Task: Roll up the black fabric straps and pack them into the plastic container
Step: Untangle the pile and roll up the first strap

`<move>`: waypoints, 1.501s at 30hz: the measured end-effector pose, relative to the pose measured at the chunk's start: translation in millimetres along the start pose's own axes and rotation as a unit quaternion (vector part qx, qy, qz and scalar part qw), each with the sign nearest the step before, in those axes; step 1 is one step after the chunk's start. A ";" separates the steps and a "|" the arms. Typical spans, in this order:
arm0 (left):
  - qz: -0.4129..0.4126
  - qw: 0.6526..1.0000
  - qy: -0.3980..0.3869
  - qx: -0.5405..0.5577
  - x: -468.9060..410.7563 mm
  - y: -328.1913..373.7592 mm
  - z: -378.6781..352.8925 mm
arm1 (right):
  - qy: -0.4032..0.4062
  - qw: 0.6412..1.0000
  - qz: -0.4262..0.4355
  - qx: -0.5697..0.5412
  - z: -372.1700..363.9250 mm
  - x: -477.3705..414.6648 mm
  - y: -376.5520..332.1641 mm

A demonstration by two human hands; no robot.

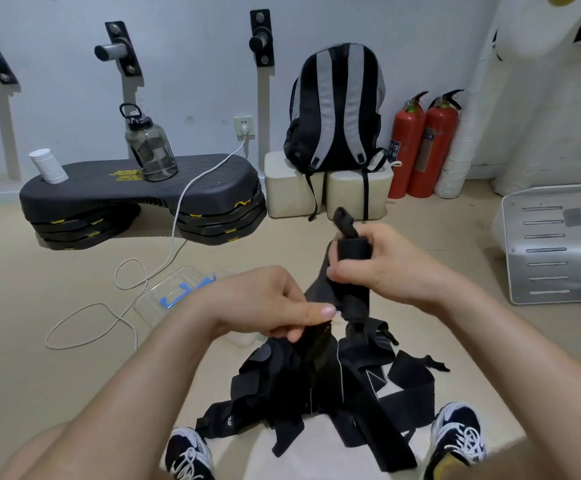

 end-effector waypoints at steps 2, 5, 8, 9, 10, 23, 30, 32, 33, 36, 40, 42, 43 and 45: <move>-0.082 0.992 0.061 0.079 1.2 1.9 10.7 | -0.089 0.996 0.004 0.005 5.4 5.2 -6.1; -0.170 0.958 0.095 0.210 -11.2 -3.9 5.6 | -0.147 0.989 0.026 -0.001 4.7 10.1 -12.4; -0.170 0.952 0.039 0.251 -20.2 -5.8 -9.7 | -0.137 0.989 0.048 -0.016 6.2 9.3 -13.0; -0.165 0.952 0.040 0.253 -20.4 -4.6 -9.7 | -0.128 0.991 0.044 -0.021 8.8 10.1 -13.6; -0.165 0.952 0.044 0.254 -20.0 -3.1 -9.3 | -0.121 0.992 0.043 -0.017 11.9 10.5 -13.8; -0.178 0.885 0.323 0.285 -34.3 -1.7 -18.0 | -0.044 0.996 0.041 0.061 24.6 4.3 -5.6; -0.138 0.882 0.403 0.201 -39.1 -4.2 -23.0 | -0.005 0.998 0.035 0.042 8.9 -6.1 9.6; -0.133 0.891 0.404 0.160 -38.0 -2.9 -28.1 | 0.015 0.997 0.043 0.068 4.9 -7.8 9.6; -0.129 0.897 0.397 0.148 -38.0 -3.2 -29.5 | 0.022 0.995 0.050 0.082 3.0 -7.6 8.6; -0.118 0.904 0.372 0.175 -37.4 -4.2 -26.6 | 0.039 0.989 0.070 0.122 -0.8 -7.2 9.5; -0.144 0.895 0.309 0.288 -29.6 -4.4 -13.0 | 0.060 0.992 0.066 0.086 1.1 -8.0 7.7; -0.161 0.900 0.257 0.313 -24.5 -6.3 -4.2 | 0.044 0.998 0.045 0.030 6.1 -8.6 7.1; -0.162 0.905 0.237 0.315 -21.8 -7.2 -0.2 | 0.029 0.999 0.033 0.010 8.5 -7.8 6.2; -0.154 0.912 0.225 0.307 -18.5 -8.7 4.3 | -0.001 1.000 0.017 -0.009 12.1 -6.7 7.7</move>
Point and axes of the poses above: each hand's wrist, its own x-axis away from the middle knuckle, its own z-axis out of the back of the hand, y = z × x, the point moved 1 cm from there along -x, towards the middle knuckle, and after that the axes turned 1 degree about y, right-handed, at the moved point
